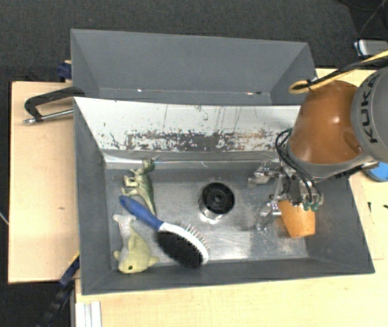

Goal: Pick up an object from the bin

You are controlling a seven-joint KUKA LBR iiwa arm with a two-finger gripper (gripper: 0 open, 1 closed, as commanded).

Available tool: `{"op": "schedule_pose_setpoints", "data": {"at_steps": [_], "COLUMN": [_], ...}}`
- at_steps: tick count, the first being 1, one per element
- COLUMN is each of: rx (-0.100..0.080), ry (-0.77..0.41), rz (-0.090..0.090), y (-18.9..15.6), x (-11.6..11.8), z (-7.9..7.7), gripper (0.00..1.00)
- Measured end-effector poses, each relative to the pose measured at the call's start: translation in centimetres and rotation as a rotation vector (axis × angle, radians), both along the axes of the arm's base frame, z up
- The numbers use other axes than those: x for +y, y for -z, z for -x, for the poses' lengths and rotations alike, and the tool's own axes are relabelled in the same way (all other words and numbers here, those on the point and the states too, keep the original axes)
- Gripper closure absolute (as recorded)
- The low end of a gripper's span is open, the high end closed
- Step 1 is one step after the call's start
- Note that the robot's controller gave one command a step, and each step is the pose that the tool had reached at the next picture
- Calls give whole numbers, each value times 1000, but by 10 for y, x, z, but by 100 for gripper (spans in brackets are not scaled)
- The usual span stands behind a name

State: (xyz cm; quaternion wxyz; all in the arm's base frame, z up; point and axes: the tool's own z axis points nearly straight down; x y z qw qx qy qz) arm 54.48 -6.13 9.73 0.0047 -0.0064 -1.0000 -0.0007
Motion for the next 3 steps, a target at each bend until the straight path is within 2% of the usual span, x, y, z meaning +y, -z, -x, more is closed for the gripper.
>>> {"op": "schedule_pose_setpoints", "data": {"at_steps": [1,2,3], "rx": [-19,-27,-24], "ry": [-135,-132,-89], "rz": [1,1,-1], "y": [24,22,-125], "x": [86,85,92], "z": [1,-1,-9], "gripper": [0,100,100]}}
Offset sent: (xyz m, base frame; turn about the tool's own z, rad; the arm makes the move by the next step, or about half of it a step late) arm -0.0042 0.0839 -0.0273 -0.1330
